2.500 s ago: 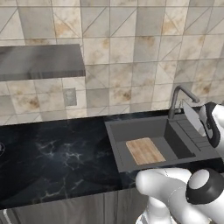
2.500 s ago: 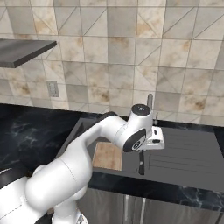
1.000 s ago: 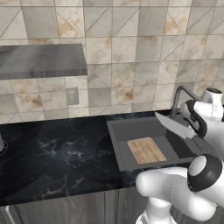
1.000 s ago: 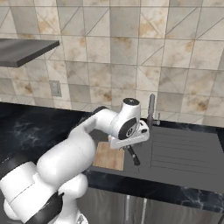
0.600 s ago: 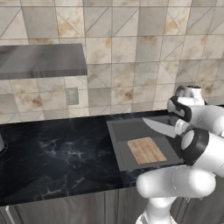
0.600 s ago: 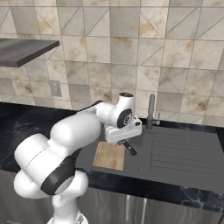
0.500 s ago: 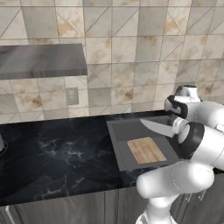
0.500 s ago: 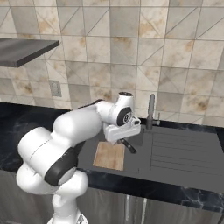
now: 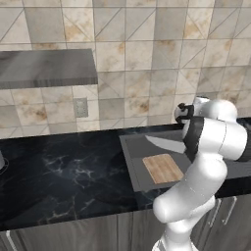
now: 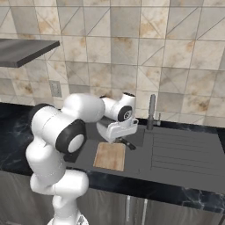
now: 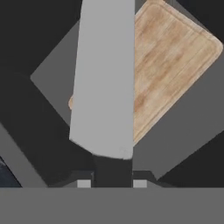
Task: Move the cutting board and knife to the sink. Then move spray from the cabinet to the counter.
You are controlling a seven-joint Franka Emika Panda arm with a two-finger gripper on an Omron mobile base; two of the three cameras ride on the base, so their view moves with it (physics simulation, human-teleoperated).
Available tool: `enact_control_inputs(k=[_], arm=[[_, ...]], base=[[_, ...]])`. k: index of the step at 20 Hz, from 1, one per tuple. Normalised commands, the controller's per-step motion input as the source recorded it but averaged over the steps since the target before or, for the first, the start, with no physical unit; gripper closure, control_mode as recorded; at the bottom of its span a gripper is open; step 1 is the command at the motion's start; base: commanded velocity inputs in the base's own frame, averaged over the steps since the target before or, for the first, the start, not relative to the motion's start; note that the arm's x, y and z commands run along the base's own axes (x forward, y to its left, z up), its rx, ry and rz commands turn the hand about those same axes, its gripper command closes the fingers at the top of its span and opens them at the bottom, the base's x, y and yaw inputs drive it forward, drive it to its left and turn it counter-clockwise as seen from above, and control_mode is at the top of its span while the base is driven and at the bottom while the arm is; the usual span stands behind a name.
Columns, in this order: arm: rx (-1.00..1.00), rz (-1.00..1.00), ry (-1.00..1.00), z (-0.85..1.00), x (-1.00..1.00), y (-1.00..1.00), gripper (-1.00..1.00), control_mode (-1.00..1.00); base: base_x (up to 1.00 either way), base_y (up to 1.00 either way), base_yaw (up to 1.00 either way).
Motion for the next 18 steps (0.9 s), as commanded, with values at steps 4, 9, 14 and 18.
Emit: enact_control_inputs(k=[4, 9, 14, 18], arm=[[0.13, 0.05, 0.02, -0.36, 0.29, 0.21, 1.00, -1.00], [0.09, 0.01, 0.01, -0.40, 0.24, 0.17, 1.00, -1.00], [0.05, 0.02, 0.00, -0.43, 0.18, 0.12, 1.00, -1.00], [0.03, 0.04, 0.00, -0.41, 0.20, 0.12, 1.00, -1.00]], base=[[0.00, 0.00, 0.00], [0.00, 0.00, 0.00], [0.00, 0.00, 0.00], [0.00, 0.00, 0.00]])
